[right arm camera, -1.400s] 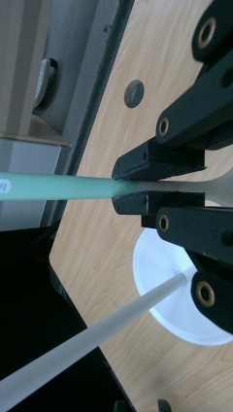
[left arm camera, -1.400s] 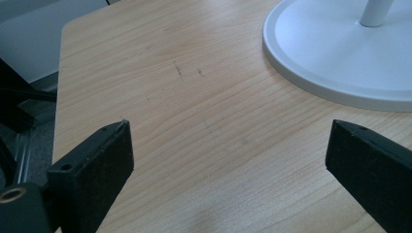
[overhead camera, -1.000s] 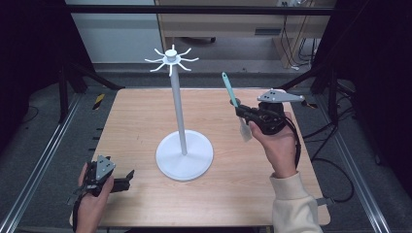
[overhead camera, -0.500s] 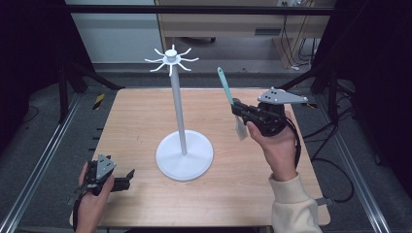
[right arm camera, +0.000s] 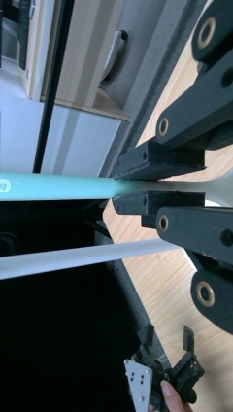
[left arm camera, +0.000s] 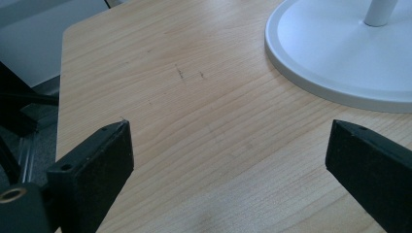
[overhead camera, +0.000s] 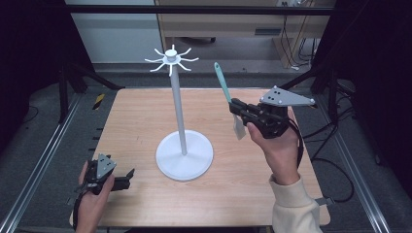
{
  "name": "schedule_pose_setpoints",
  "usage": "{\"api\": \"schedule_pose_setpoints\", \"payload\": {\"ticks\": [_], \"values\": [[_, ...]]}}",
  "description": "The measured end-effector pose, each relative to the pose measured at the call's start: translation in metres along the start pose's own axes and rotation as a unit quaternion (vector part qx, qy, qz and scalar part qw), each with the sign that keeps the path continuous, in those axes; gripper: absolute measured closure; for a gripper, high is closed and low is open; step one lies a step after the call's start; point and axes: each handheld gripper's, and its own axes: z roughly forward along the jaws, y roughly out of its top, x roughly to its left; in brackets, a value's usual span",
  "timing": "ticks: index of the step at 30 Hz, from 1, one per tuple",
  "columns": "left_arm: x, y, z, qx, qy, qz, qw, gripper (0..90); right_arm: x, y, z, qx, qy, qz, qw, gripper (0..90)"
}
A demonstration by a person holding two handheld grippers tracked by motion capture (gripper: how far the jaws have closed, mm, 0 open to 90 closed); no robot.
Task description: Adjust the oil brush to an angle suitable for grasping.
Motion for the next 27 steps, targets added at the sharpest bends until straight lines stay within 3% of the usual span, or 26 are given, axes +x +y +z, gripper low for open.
{"api": "schedule_pose_setpoints", "payload": {"ticks": [22, 27], "values": [[-0.001, 0.000, -0.001, -0.003, 0.003, -0.001, 1.0000, 3.0, 0.015, 0.010, -0.005, -0.027, 0.037, -0.010, 0.9989, 82.5], [-0.001, 0.000, -0.001, -0.002, 0.001, 0.000, 1.0000, 3.0, 0.021, 0.011, 0.001, -0.025, 0.047, -0.016, 0.9985, 82.5]]}}
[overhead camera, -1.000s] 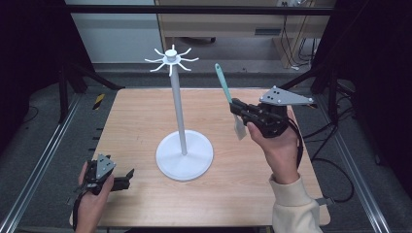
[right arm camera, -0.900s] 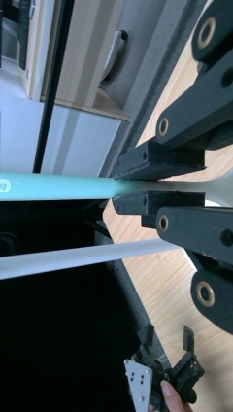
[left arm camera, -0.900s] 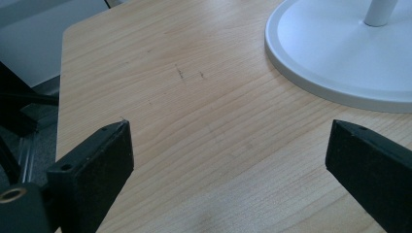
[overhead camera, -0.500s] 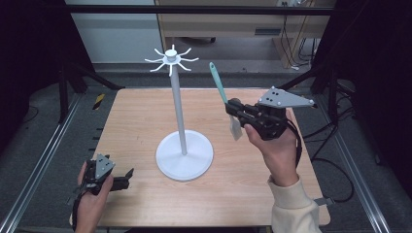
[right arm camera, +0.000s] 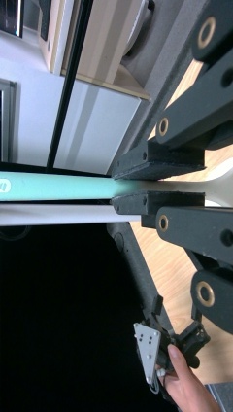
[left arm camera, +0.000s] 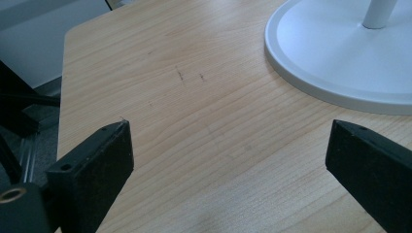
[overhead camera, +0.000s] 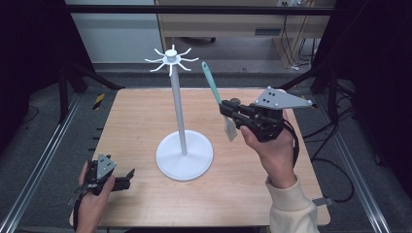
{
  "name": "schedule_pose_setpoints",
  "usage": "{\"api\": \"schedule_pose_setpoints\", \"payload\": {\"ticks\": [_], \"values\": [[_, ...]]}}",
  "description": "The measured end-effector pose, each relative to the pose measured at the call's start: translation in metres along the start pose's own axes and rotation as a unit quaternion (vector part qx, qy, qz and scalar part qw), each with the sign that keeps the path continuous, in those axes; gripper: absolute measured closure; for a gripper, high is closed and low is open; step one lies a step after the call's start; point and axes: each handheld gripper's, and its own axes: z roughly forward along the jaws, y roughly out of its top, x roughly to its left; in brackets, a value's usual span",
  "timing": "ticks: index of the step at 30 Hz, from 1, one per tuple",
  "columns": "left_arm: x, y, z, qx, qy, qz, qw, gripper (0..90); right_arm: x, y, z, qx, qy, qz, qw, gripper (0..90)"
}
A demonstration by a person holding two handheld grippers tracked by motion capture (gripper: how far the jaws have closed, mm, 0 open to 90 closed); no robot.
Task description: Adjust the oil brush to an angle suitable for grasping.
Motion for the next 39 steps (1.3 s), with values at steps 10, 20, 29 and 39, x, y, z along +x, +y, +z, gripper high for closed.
{"api": "schedule_pose_setpoints", "payload": {"ticks": [10, 20, 29, 39], "values": [[0.000, 0.000, 0.000, -0.001, 0.001, 0.000, 1.0000, 3.0, 0.011, 0.001, 0.011, 0.006, 0.013, -0.011, 0.9998, 82.5], [0.000, 0.000, 0.000, -0.002, 0.000, 0.001, 1.0000, 3.0, 0.012, 0.000, 0.015, 0.008, 0.019, -0.009, 0.9998, 82.5], [0.000, 0.000, 0.000, -0.002, 0.000, 0.001, 1.0000, 3.0, 0.012, 0.000, 0.020, 0.012, 0.021, -0.005, 0.9997, 82.5], [0.000, 0.000, 0.000, -0.001, -0.001, 0.002, 1.0000, 3.0, 0.013, 0.000, 0.026, 0.012, 0.021, -0.004, 0.9997, 82.5]]}}
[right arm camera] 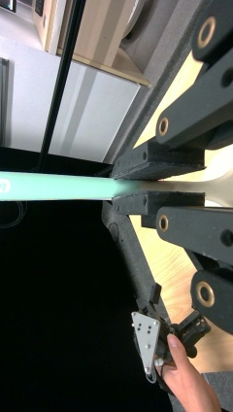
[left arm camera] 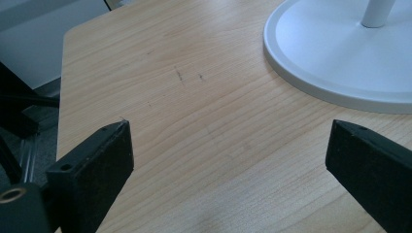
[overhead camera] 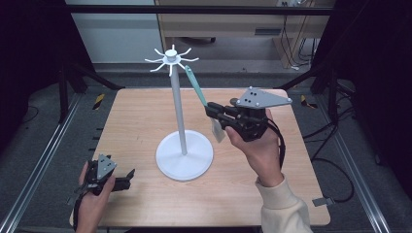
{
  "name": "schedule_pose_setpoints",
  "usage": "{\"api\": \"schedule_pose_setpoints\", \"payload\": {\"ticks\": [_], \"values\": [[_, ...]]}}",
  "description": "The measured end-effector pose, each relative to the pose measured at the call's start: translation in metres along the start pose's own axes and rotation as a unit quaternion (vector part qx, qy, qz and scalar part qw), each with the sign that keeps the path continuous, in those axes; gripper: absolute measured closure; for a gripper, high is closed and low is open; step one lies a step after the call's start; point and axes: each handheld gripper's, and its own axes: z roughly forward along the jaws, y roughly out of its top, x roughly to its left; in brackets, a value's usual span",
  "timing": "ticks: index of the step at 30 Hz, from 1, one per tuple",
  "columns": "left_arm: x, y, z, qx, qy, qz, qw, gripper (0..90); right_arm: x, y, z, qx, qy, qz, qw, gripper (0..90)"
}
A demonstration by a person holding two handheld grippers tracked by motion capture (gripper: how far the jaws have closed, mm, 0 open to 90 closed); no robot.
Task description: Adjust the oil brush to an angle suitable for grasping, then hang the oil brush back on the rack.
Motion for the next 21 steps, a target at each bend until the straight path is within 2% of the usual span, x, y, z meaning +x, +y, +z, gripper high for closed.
{"api": "schedule_pose_setpoints", "payload": {"ticks": [21], "values": [[-0.001, 0.001, -0.002, -0.005, 0.002, 0.000, 1.0000, 3.0, 0.001, -0.004, 0.020, 0.002, -0.007, 0.007, 0.9999, 82.4]]}}
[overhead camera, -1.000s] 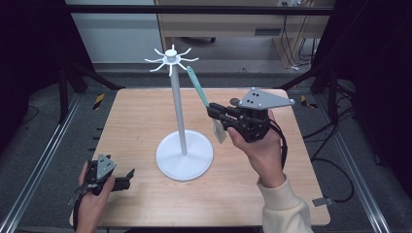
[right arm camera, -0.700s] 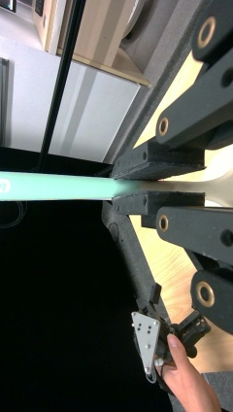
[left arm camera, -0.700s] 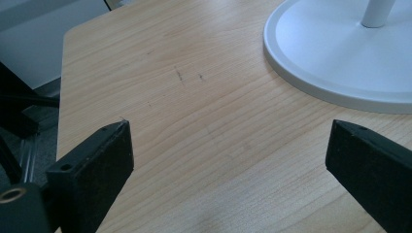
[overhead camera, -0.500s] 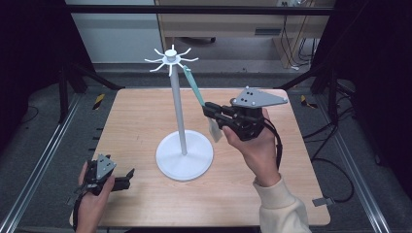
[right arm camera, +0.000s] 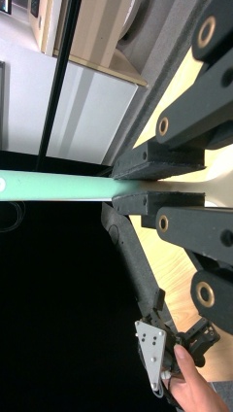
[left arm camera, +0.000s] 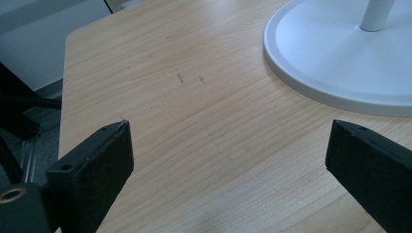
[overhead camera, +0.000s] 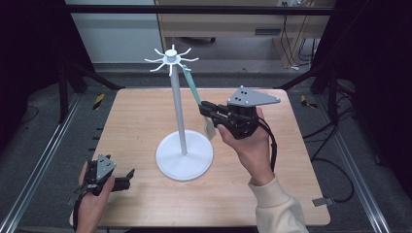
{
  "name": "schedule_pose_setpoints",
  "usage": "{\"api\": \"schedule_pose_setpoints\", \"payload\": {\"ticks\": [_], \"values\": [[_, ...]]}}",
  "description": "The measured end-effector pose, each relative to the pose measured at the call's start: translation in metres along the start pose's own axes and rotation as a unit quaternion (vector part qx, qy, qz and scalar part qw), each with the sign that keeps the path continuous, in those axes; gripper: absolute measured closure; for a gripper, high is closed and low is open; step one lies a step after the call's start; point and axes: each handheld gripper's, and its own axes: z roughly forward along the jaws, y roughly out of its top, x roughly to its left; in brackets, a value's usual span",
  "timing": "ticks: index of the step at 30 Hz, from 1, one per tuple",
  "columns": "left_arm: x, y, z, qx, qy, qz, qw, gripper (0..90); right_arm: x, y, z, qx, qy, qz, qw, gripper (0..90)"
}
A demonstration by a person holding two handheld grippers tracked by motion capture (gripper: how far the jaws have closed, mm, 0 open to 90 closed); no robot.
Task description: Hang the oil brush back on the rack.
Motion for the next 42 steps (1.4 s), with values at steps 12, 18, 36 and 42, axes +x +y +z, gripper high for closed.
{"api": "schedule_pose_setpoints", "payload": {"ticks": [12, 18, 36, 42], "values": [[0.000, 0.000, 0.000, 0.001, -0.001, -0.001, 1.0000, 3.0, 0.000, -0.002, 0.010, -0.001, -0.006, -0.004, 1.0000, 82.4], [0.000, -0.001, 0.001, 0.004, -0.003, -0.001, 1.0000, 3.0, 0.000, -0.003, 0.014, -0.003, -0.009, -0.005, 0.9999, 82.4], [0.000, -0.001, 0.001, 0.004, -0.003, 0.001, 1.0000, 3.1, -0.005, -0.005, 0.023, 0.008, -0.019, -0.002, 0.9998, 84.9], [0.000, -0.001, 0.000, 0.004, -0.004, 0.000, 1.0000, 3.1, -0.005, -0.006, 0.022, 0.018, -0.049, -0.003, 0.9986, 68.6]]}}
